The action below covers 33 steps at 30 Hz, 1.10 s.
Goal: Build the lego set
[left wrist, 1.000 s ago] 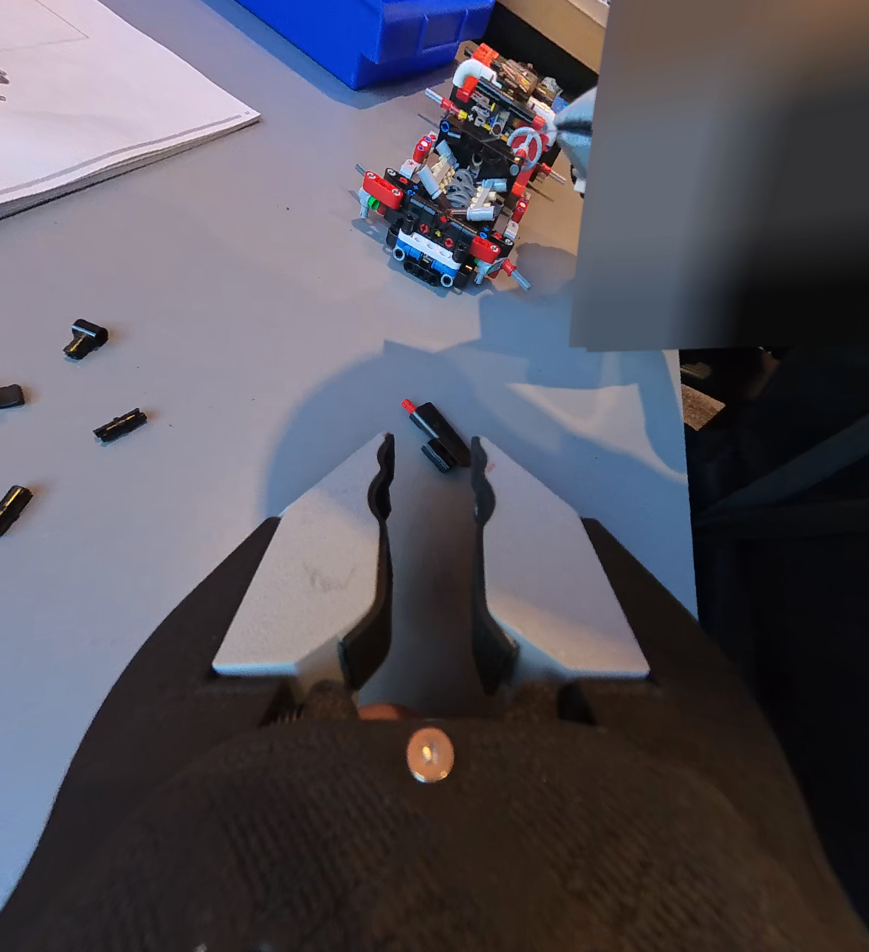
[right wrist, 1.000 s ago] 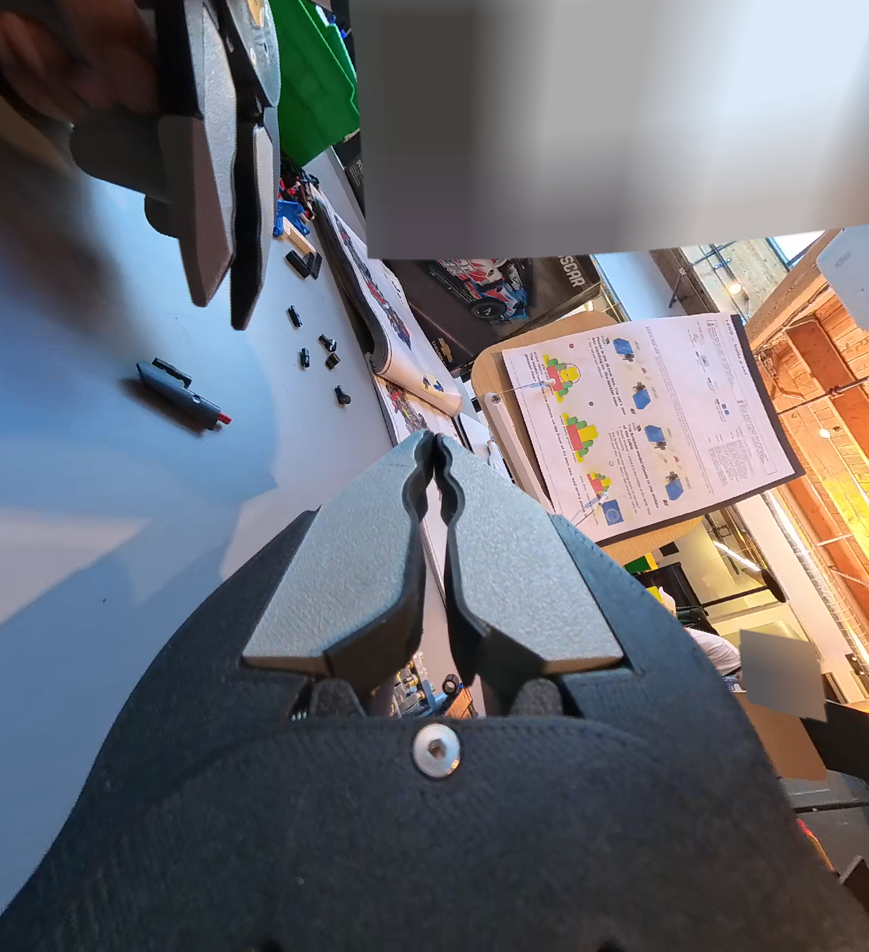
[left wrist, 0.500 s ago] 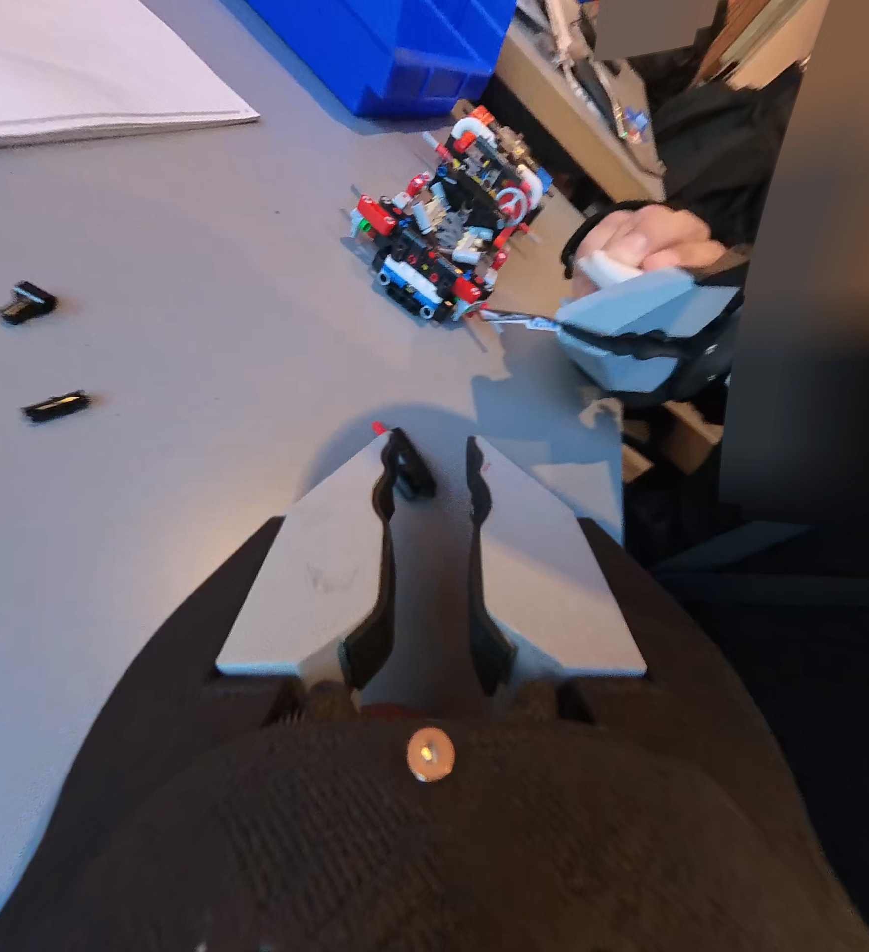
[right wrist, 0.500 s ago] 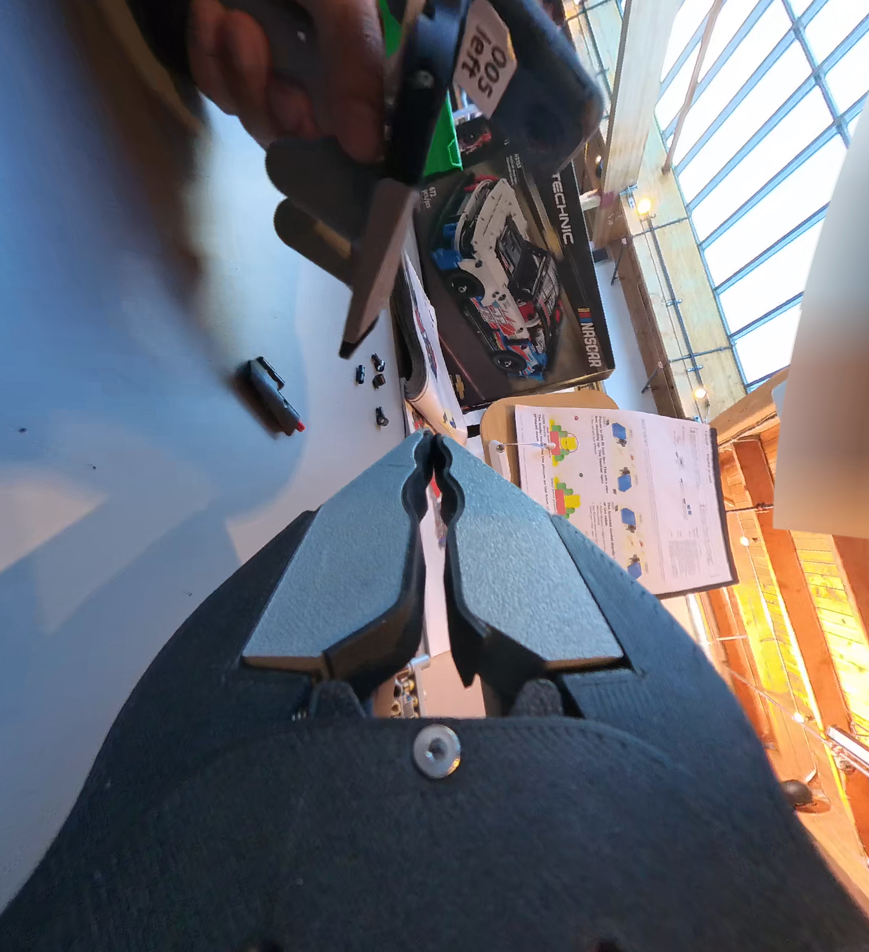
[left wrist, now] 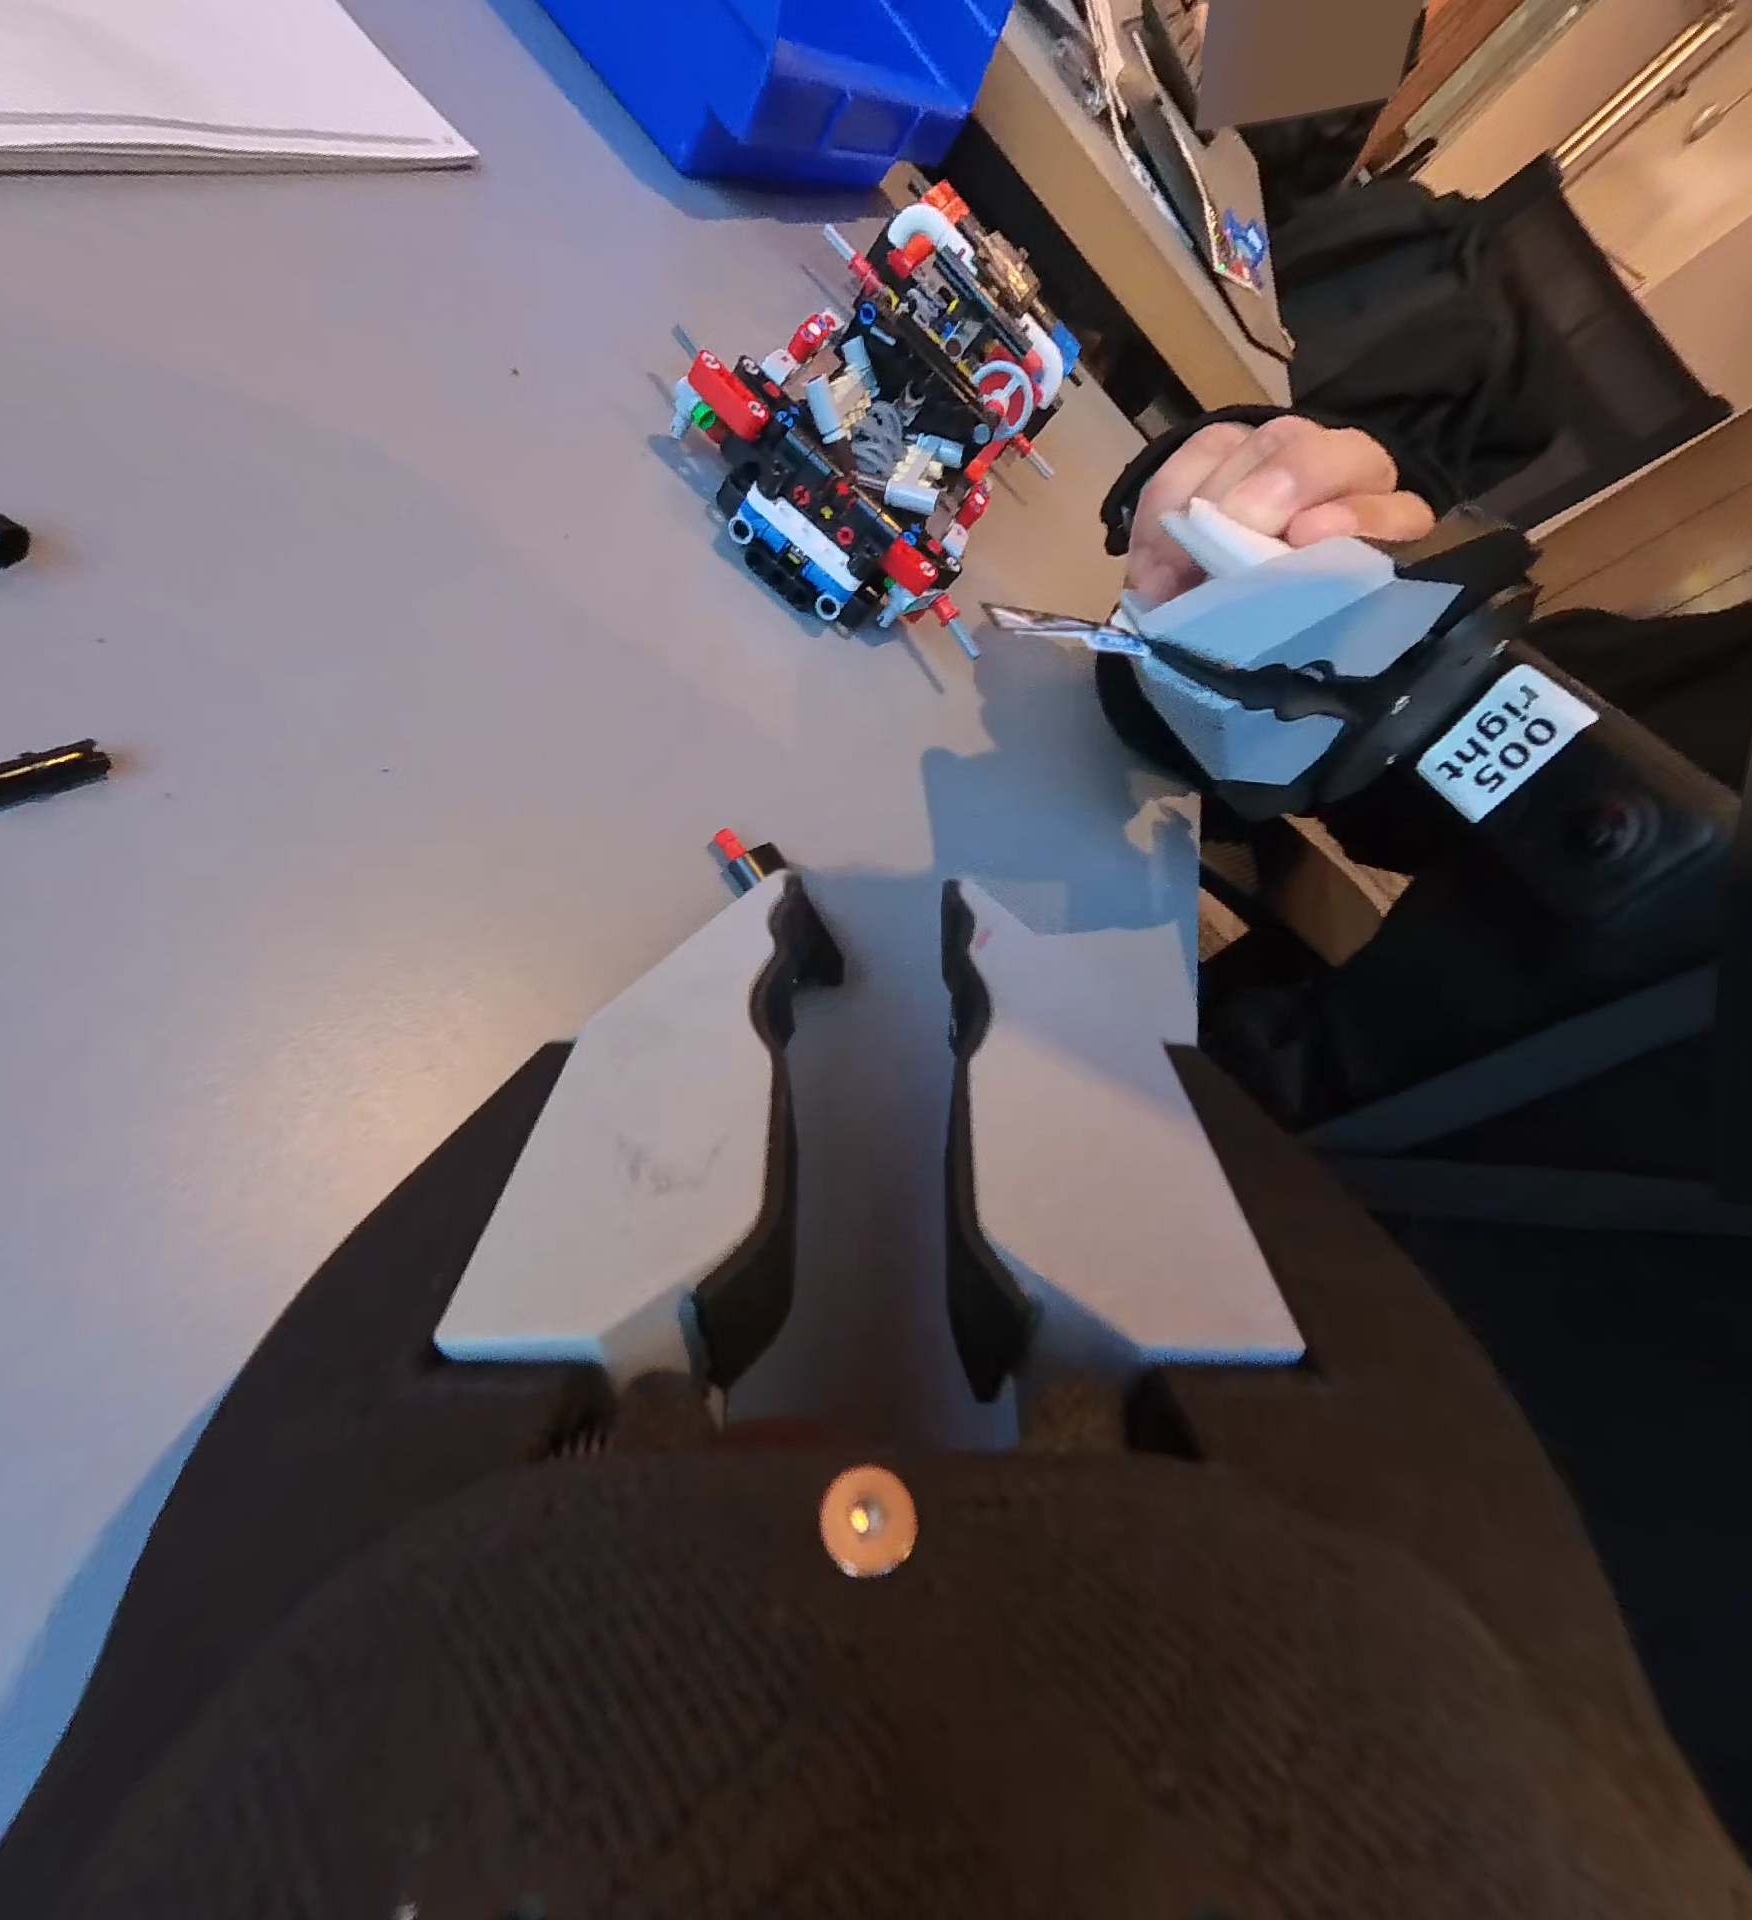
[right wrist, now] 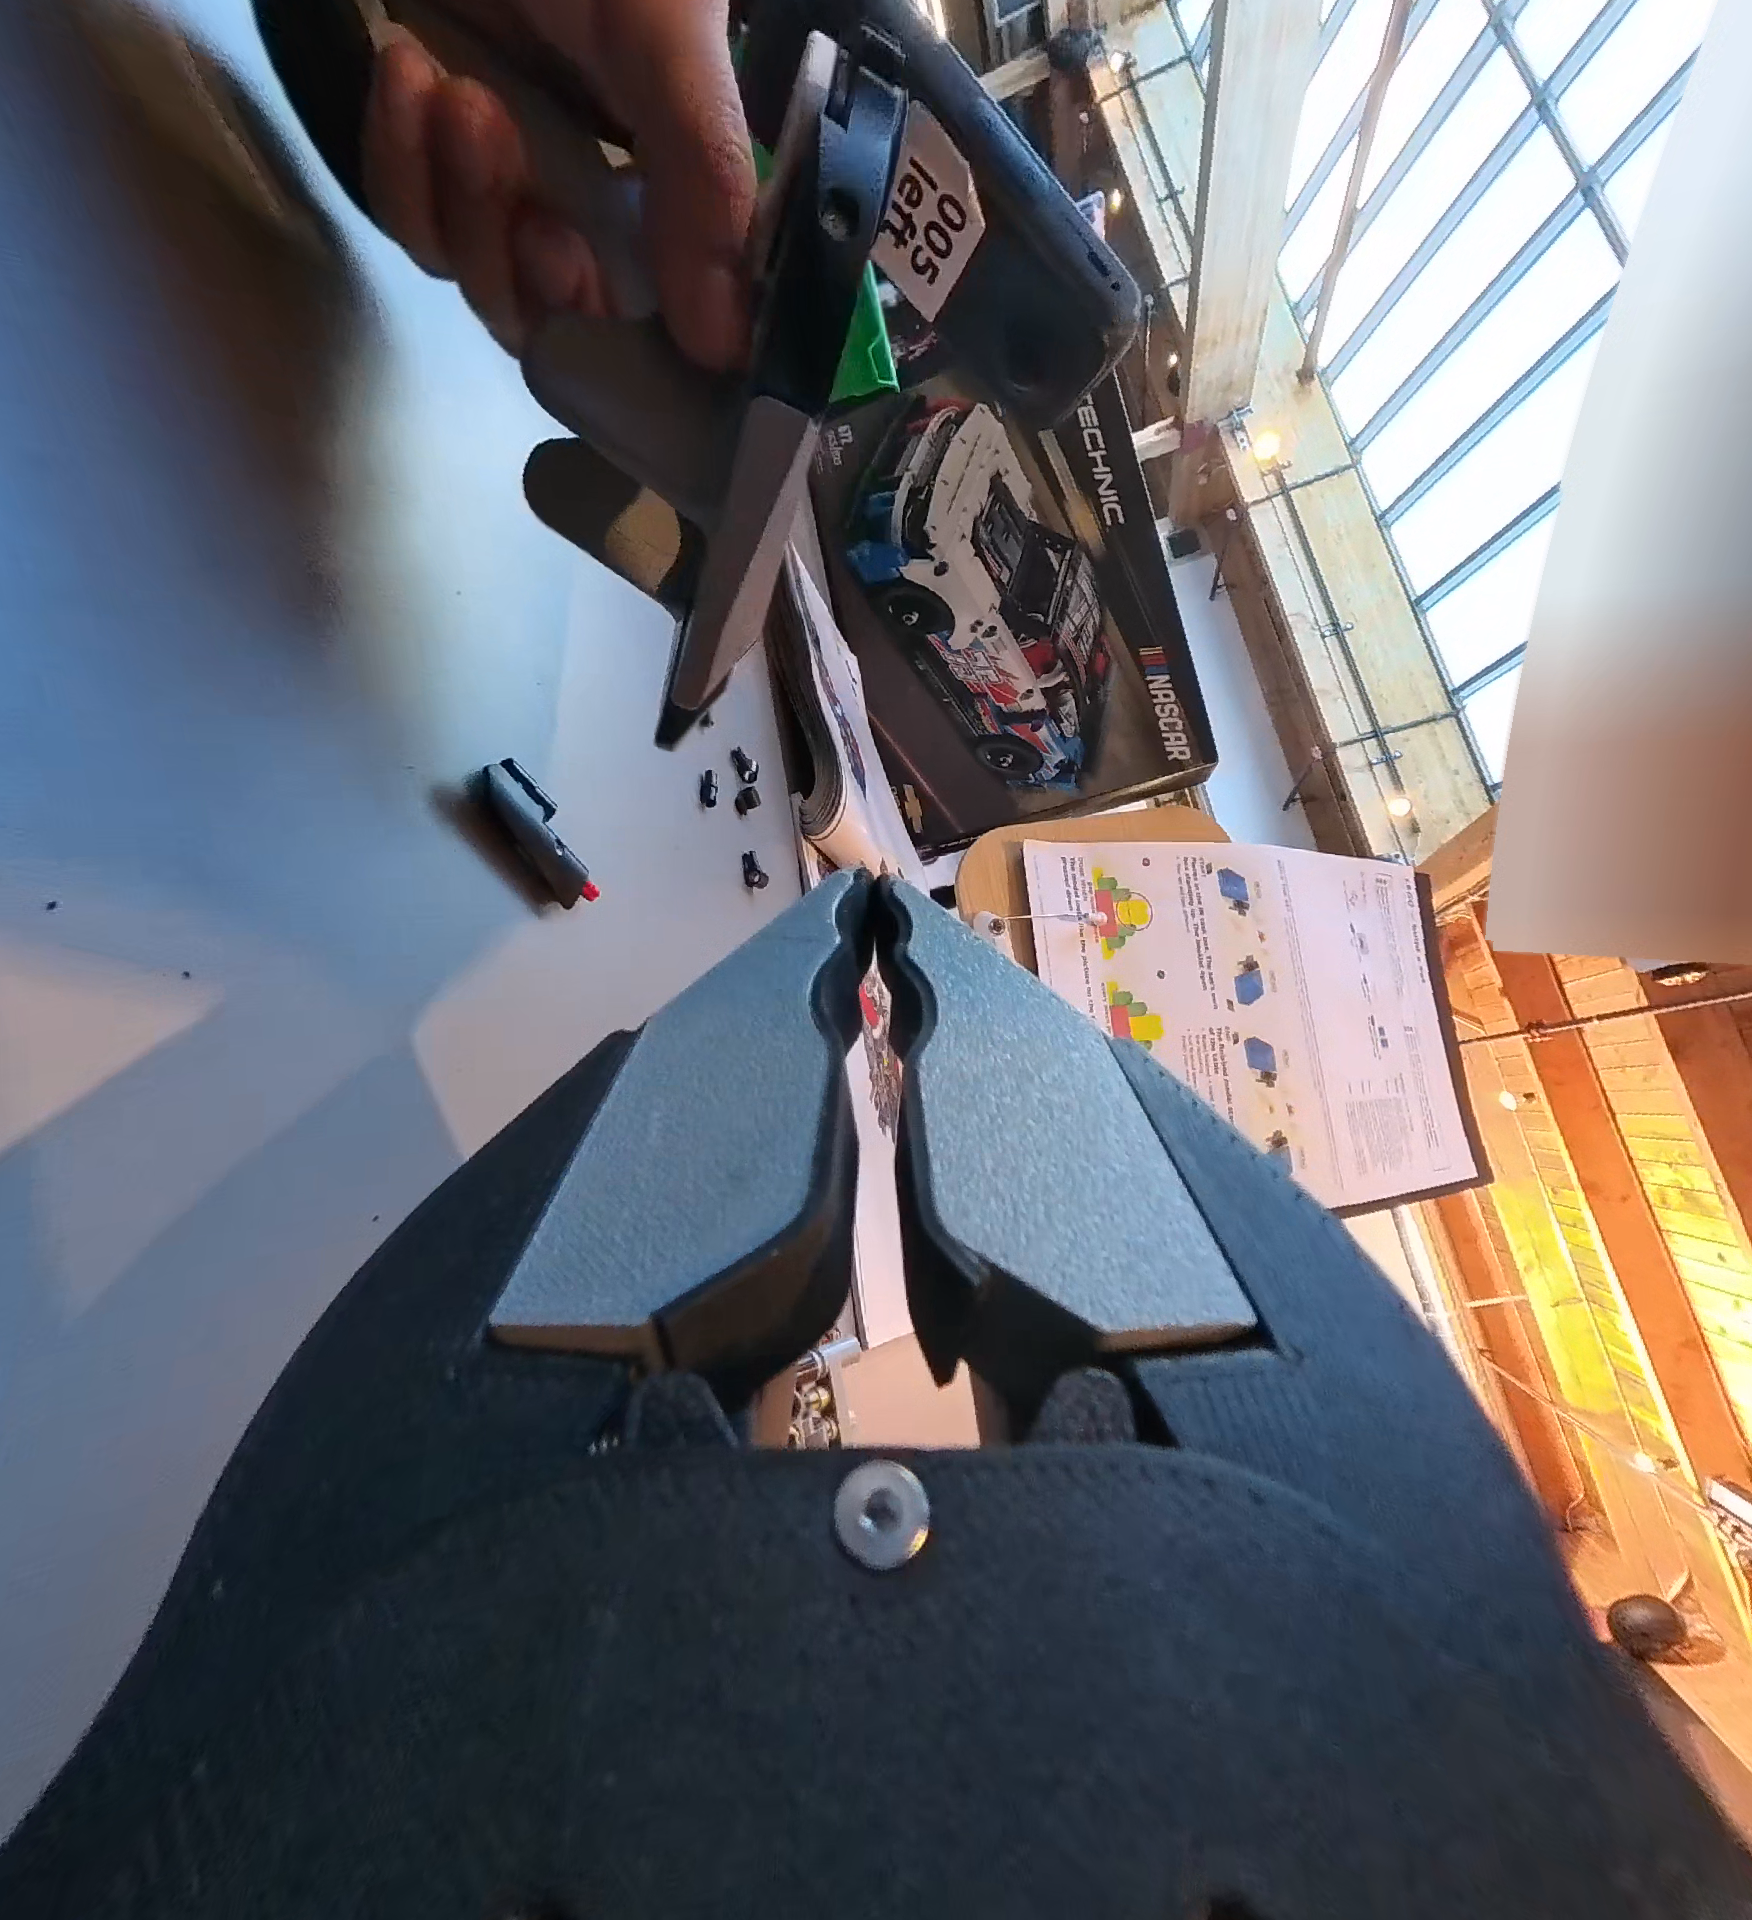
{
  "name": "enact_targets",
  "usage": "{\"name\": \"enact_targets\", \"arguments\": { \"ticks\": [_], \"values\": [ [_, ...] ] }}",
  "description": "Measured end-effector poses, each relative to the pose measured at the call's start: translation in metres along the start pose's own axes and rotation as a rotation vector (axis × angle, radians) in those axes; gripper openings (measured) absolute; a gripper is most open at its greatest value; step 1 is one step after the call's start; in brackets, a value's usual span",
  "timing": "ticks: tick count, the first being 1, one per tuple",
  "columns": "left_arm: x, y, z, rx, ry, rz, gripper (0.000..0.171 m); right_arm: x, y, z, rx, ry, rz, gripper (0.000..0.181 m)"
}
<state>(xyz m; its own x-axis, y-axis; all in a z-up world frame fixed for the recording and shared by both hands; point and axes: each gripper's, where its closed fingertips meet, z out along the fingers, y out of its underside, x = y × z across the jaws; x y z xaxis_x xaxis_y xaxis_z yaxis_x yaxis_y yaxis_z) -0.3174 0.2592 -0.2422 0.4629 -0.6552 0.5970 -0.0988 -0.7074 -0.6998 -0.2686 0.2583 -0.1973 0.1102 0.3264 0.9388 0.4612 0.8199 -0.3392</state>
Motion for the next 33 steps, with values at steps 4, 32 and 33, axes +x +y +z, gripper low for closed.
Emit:
{"name": "enact_targets", "arguments": {
  "ticks": [4,32,33],
  "values": [
    [-0.009,0.005,-0.005,-0.033,-0.053,0.027,0.023,-0.002,0.002,0.002,-0.009,-0.009,0.003,0.0],
    [0.023,0.001,0.002,-0.031,0.056,0.206,0.025,-0.016,-0.019,-0.003,0.08,-0.053,-0.057,0.0],
    [0.025,0.0,0.001,-0.018,0.07,0.196,0.024,-0.016,-0.018,-0.003,0.08,-0.052,-0.053,0.0]
  ]
}}
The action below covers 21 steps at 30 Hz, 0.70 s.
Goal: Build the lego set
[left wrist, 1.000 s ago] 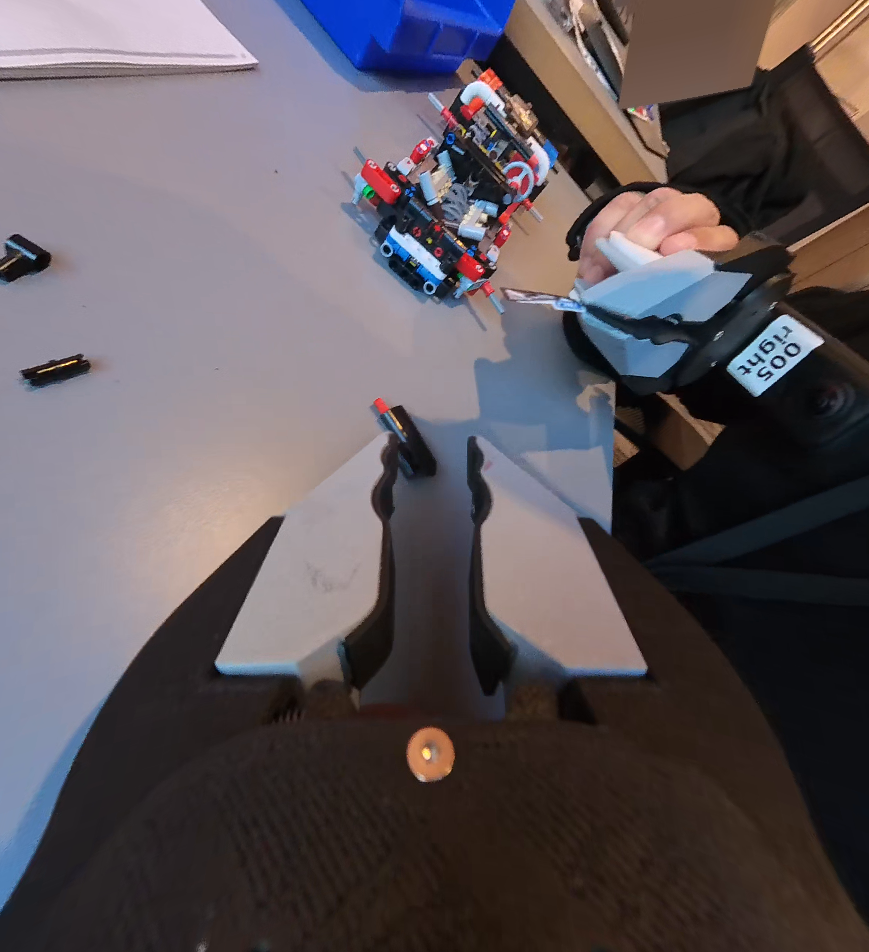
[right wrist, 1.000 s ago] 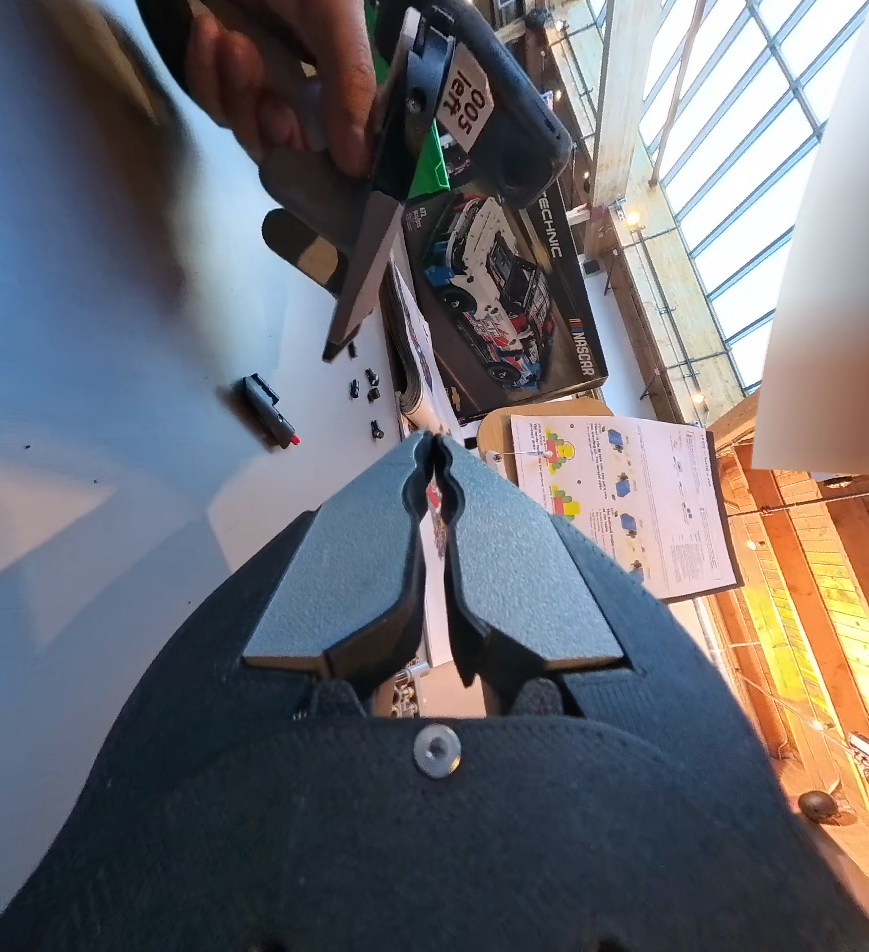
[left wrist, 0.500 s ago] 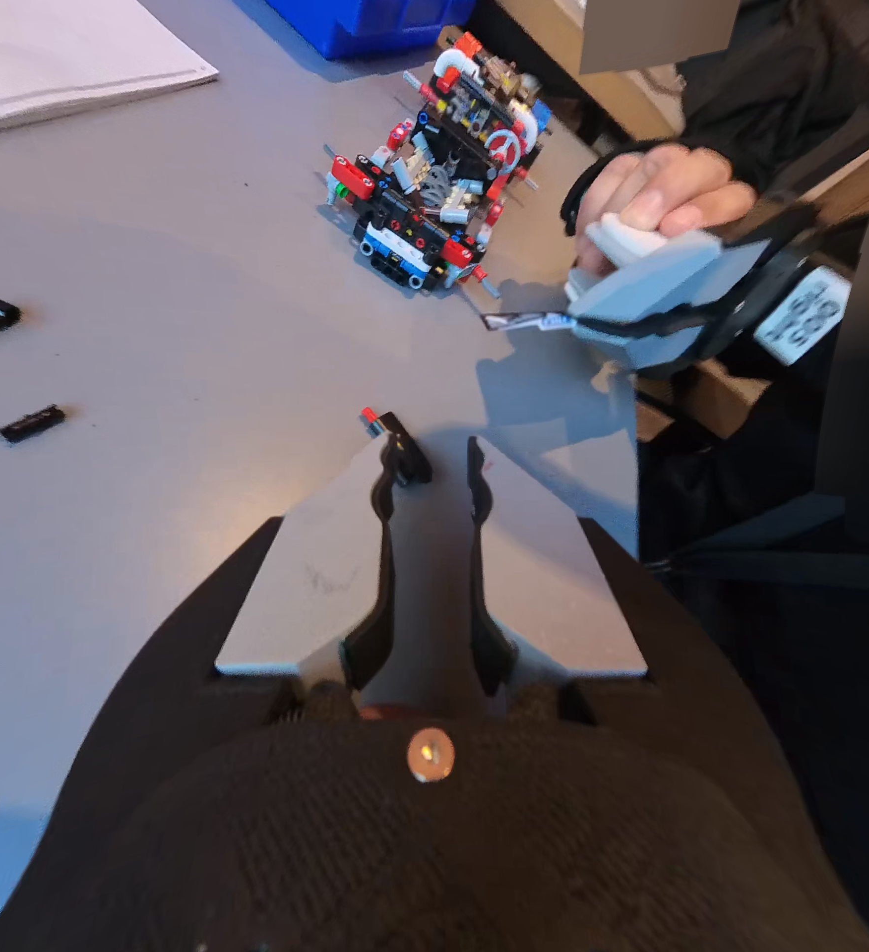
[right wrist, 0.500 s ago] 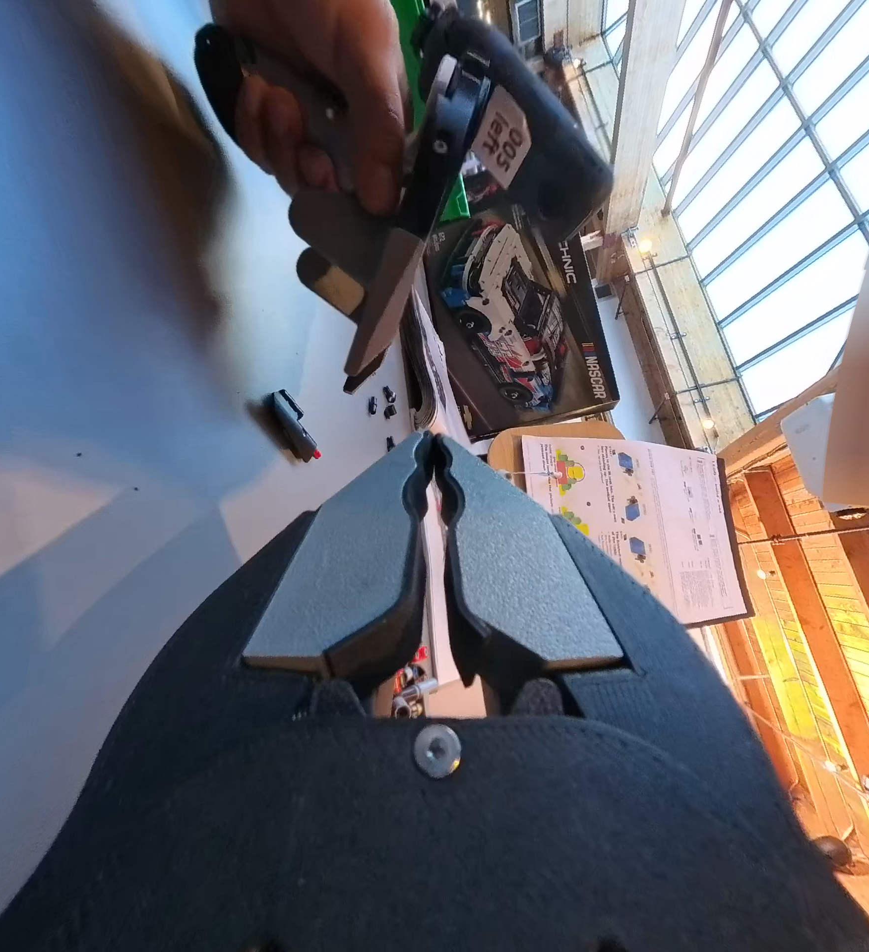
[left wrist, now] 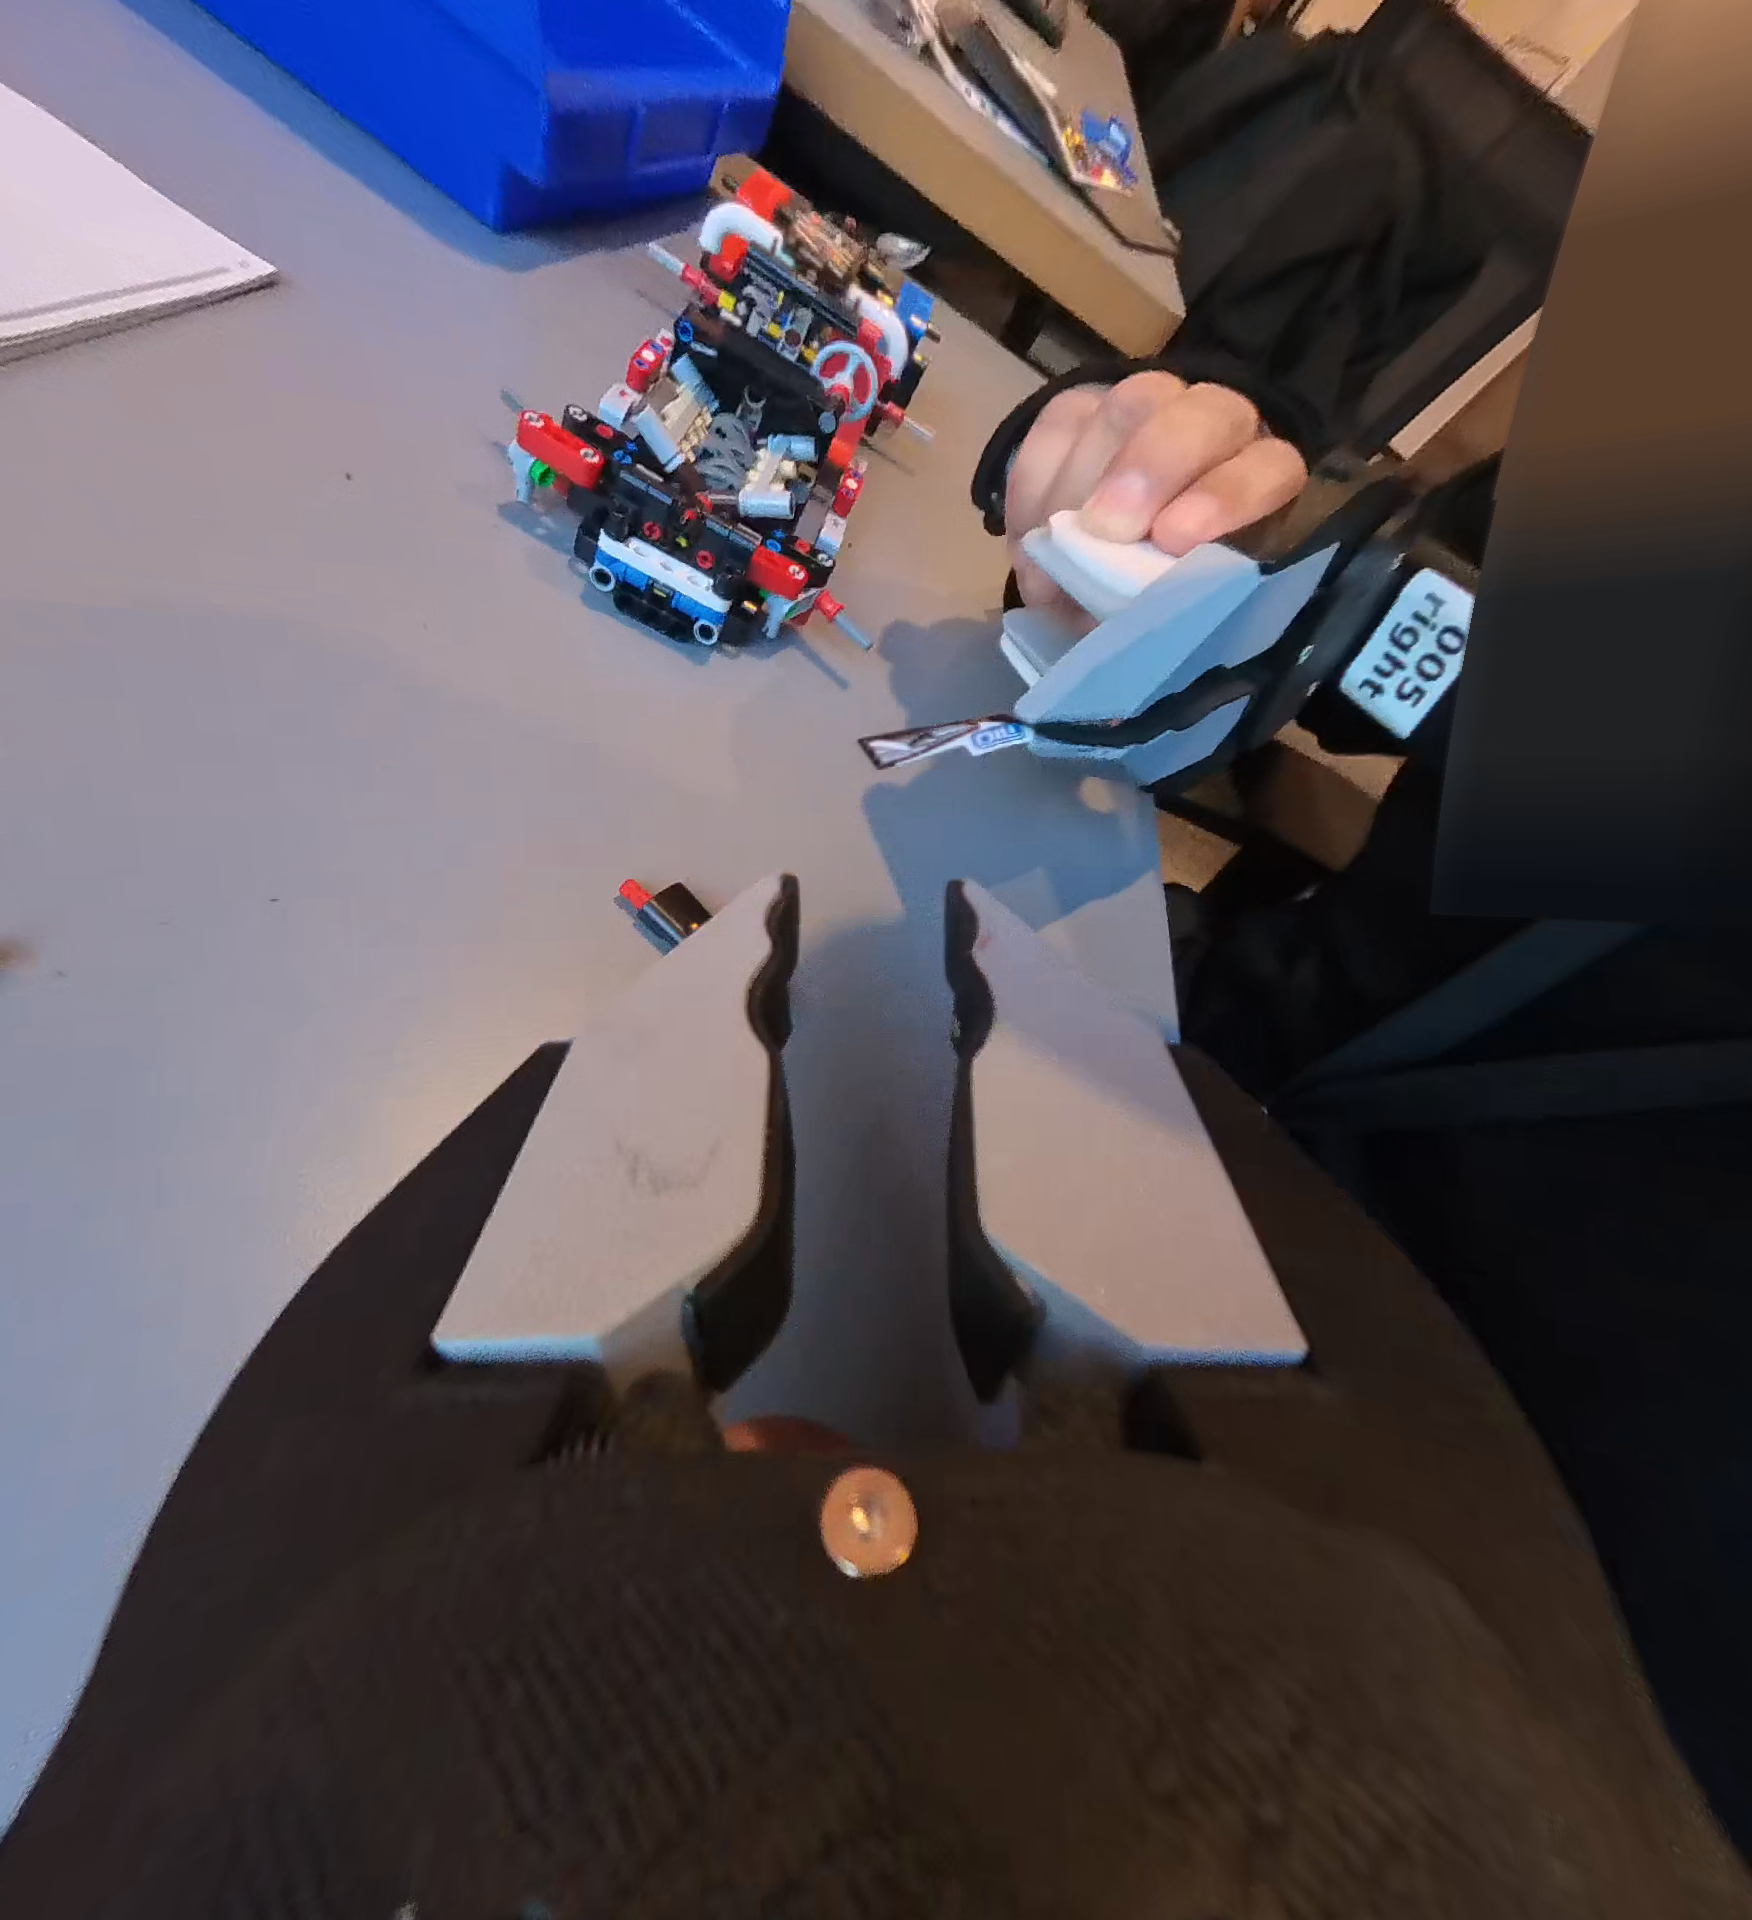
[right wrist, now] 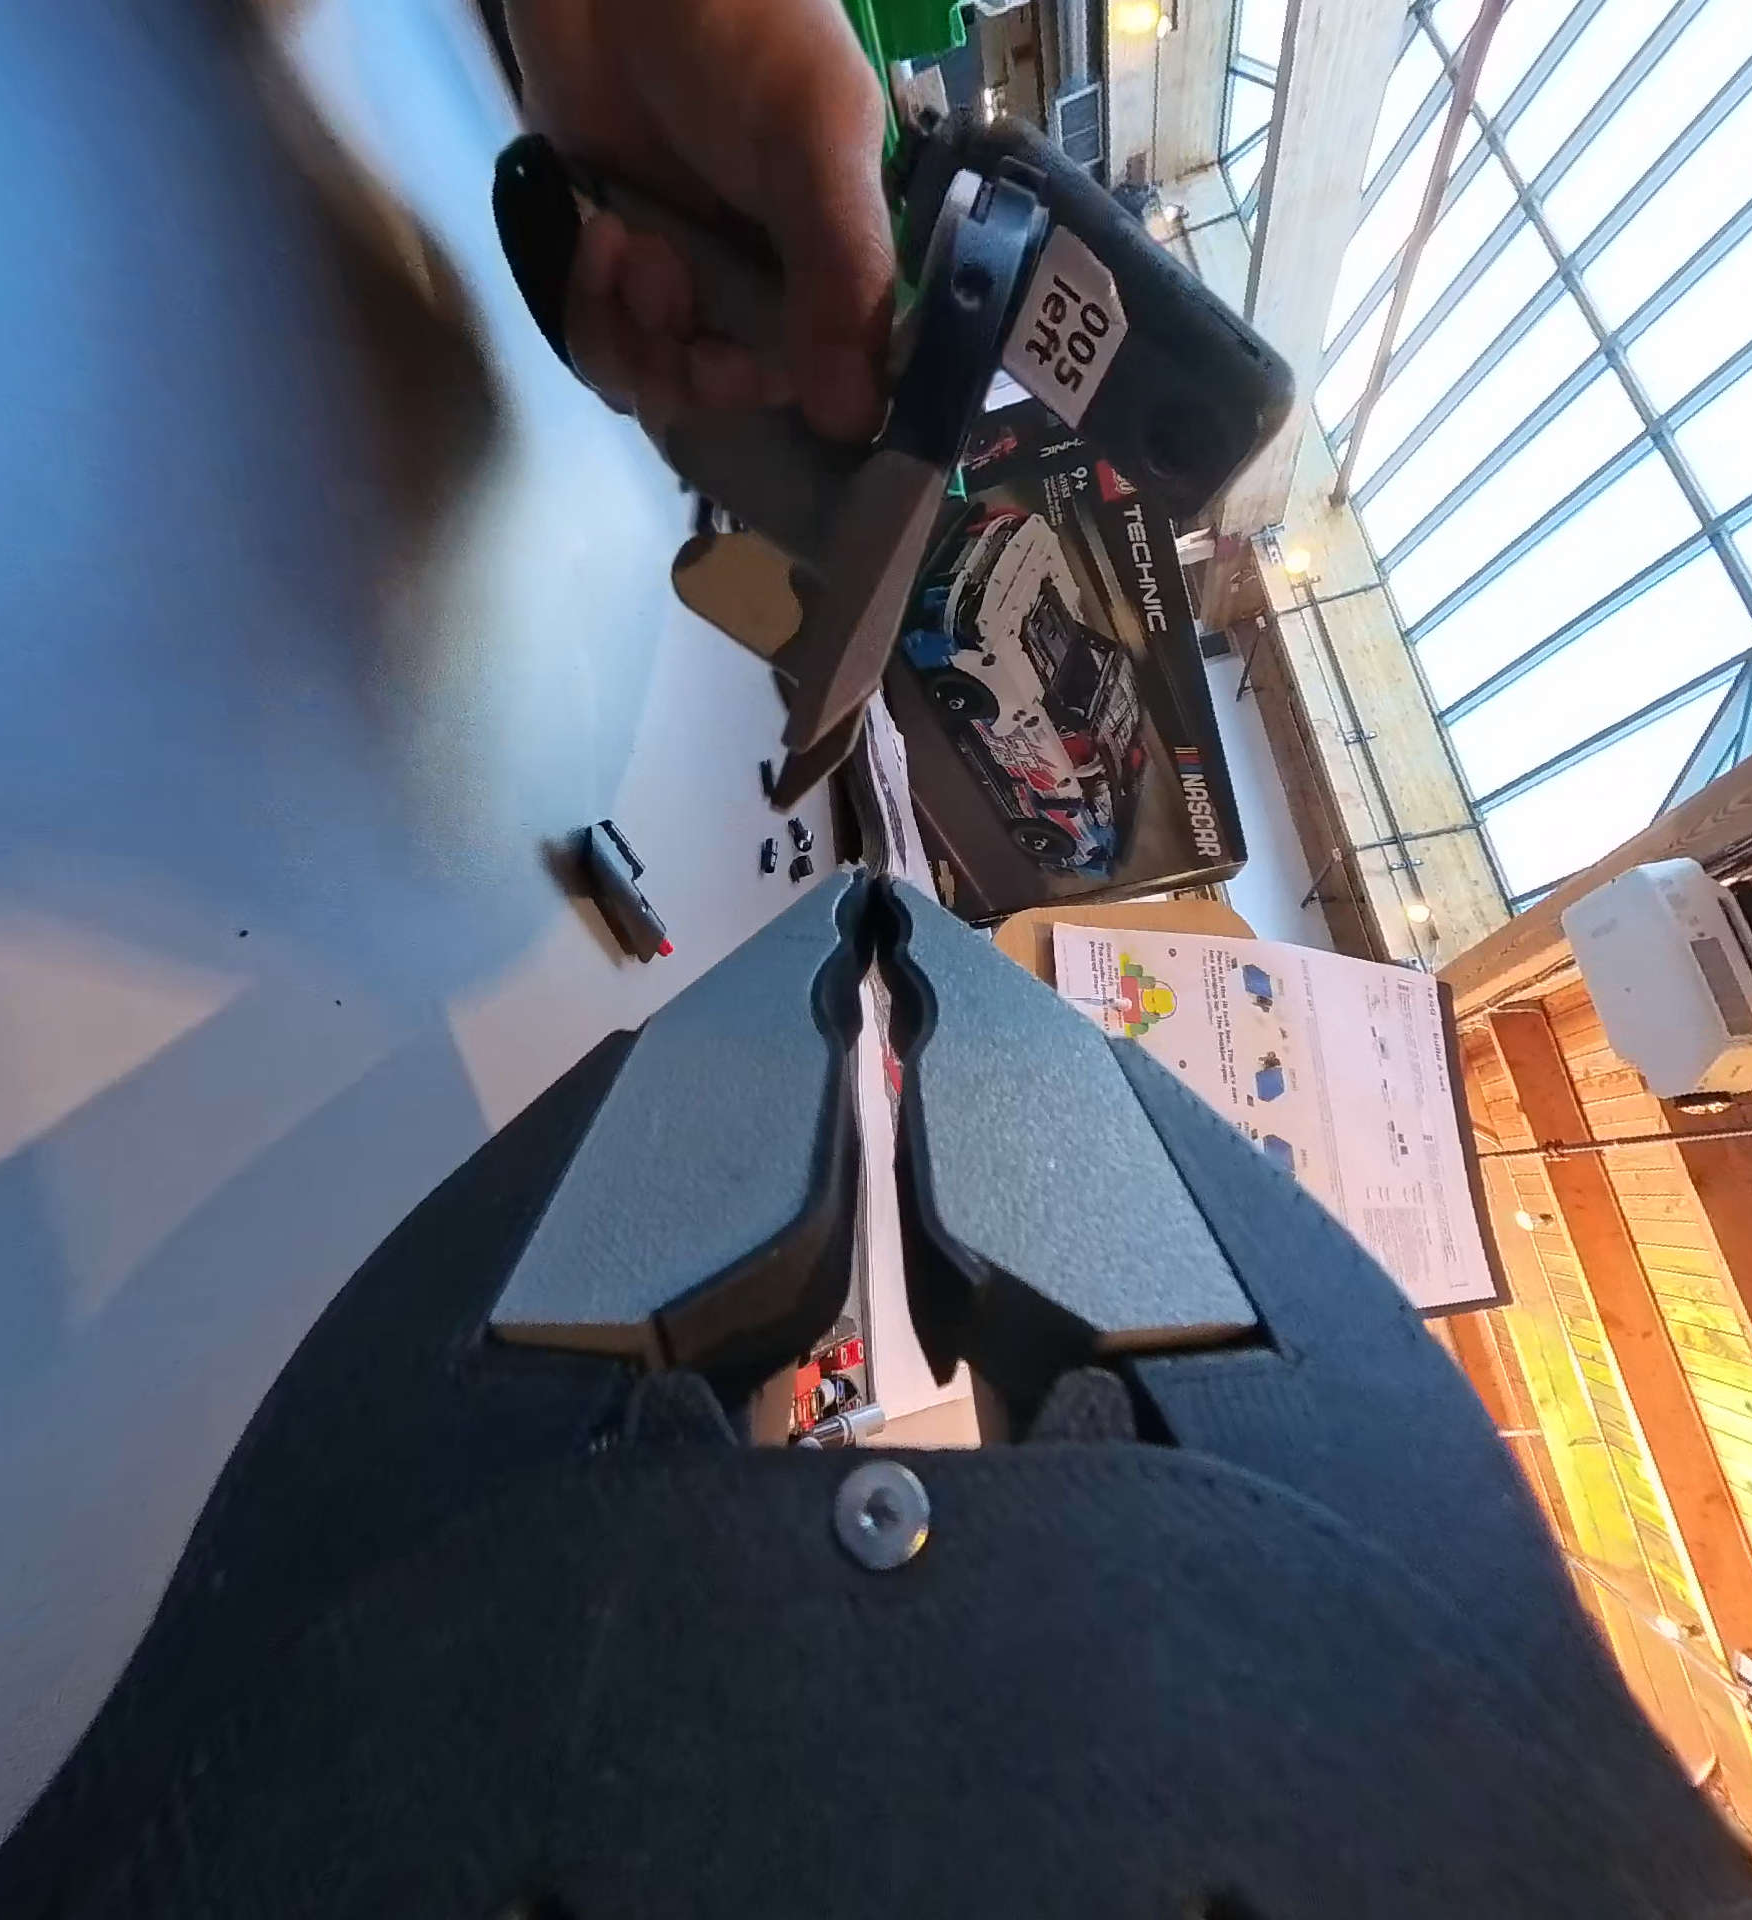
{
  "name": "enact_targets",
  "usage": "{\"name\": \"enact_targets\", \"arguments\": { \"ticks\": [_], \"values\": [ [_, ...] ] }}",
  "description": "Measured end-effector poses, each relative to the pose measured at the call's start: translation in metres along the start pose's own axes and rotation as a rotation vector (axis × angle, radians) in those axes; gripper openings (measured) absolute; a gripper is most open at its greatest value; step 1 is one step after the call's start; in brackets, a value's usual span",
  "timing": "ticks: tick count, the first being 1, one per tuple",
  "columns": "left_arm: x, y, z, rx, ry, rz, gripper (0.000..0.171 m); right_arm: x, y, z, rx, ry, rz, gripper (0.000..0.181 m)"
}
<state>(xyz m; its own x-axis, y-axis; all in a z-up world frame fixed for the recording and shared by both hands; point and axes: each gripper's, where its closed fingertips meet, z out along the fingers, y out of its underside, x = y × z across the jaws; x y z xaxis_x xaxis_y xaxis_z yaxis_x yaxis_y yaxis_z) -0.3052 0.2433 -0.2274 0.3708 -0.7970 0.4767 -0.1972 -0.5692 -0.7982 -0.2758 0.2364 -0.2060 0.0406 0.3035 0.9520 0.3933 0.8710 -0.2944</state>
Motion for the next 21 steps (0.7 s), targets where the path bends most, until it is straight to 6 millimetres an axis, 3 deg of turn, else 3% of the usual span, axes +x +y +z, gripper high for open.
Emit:
{"name": "enact_targets", "arguments": {
  "ticks": [12,21],
  "values": [
    [-0.032,0.024,0.0,-0.105,-0.174,0.032,0.024,0.007,0.01,0.002,-0.022,0.007,0.065,0.0],
    [-0.035,0.03,0.004,-0.15,-0.182,0.047,0.024,0.01,0.016,0.003,-0.031,0.006,0.106,0.0]
  ]
}}
